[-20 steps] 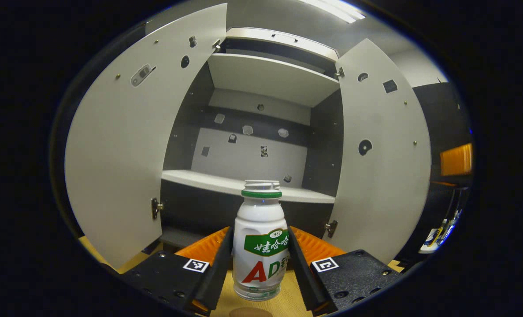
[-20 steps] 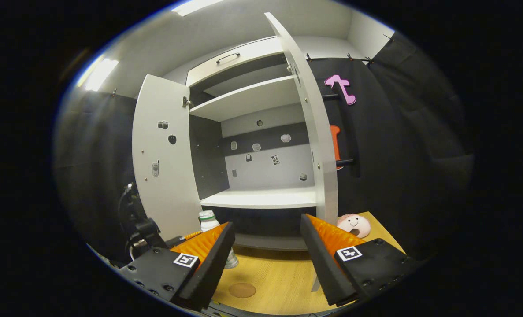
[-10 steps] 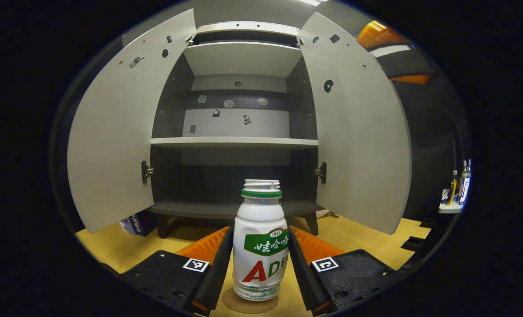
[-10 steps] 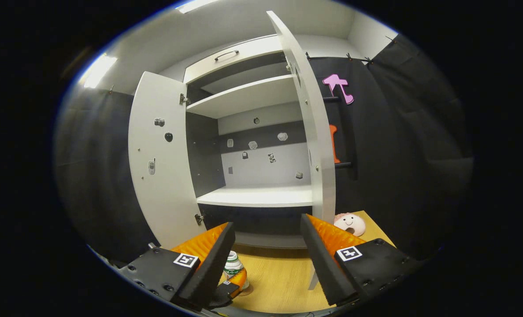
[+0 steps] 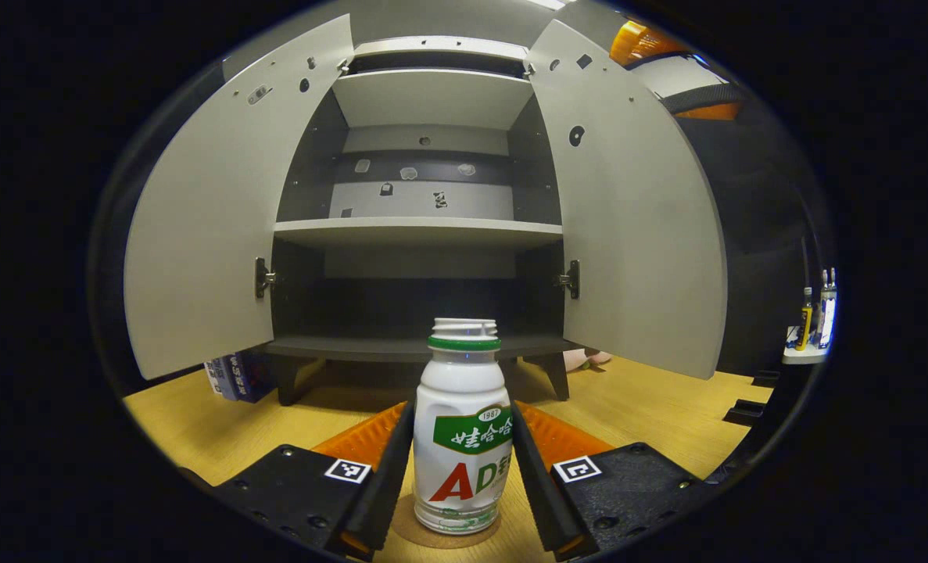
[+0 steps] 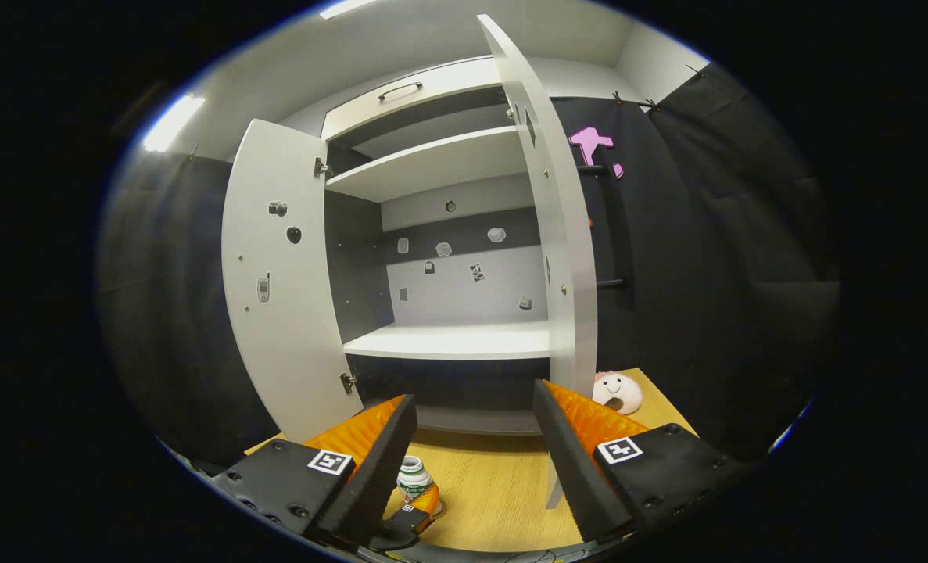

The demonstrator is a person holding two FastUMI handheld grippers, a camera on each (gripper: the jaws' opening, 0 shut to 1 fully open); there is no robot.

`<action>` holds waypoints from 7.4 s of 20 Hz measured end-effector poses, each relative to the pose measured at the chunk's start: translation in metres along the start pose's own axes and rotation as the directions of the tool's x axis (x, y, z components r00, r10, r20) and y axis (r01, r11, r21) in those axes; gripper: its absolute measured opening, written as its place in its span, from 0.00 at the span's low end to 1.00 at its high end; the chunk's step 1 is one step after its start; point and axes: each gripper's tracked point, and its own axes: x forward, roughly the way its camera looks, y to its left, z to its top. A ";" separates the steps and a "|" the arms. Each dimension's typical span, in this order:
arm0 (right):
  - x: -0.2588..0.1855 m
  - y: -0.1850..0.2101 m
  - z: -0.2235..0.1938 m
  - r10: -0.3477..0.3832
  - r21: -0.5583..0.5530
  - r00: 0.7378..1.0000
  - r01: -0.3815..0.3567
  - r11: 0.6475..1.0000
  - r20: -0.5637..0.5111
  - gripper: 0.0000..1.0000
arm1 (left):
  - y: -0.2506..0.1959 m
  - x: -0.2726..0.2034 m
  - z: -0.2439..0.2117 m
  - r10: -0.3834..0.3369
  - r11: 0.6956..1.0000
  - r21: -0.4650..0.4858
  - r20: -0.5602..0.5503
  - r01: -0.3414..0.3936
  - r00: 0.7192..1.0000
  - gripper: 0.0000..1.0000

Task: Grasp the bottle in the cabinet with the left hand and place it on the coaster, then close the right door with the right hand and the left door with the left hand.

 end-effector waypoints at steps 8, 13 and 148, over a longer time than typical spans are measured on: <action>0.004 0.003 -0.005 0.008 0.004 1.000 -0.008 1.000 -0.016 0.98 | 0.003 -0.008 -0.004 -0.006 0.999 -0.037 -0.037 0.005 0.999 0.75; 0.004 0.007 -0.008 0.018 0.008 1.000 -0.017 1.000 -0.020 0.99 | 0.013 -0.016 0.008 0.024 1.000 -0.020 -0.039 -0.025 0.999 0.93; 0.054 -0.052 0.098 -0.186 -0.076 0.966 0.202 0.976 0.182 0.88 | 0.276 -0.050 0.369 0.377 0.926 -0.145 0.279 -0.349 0.883 0.87</action>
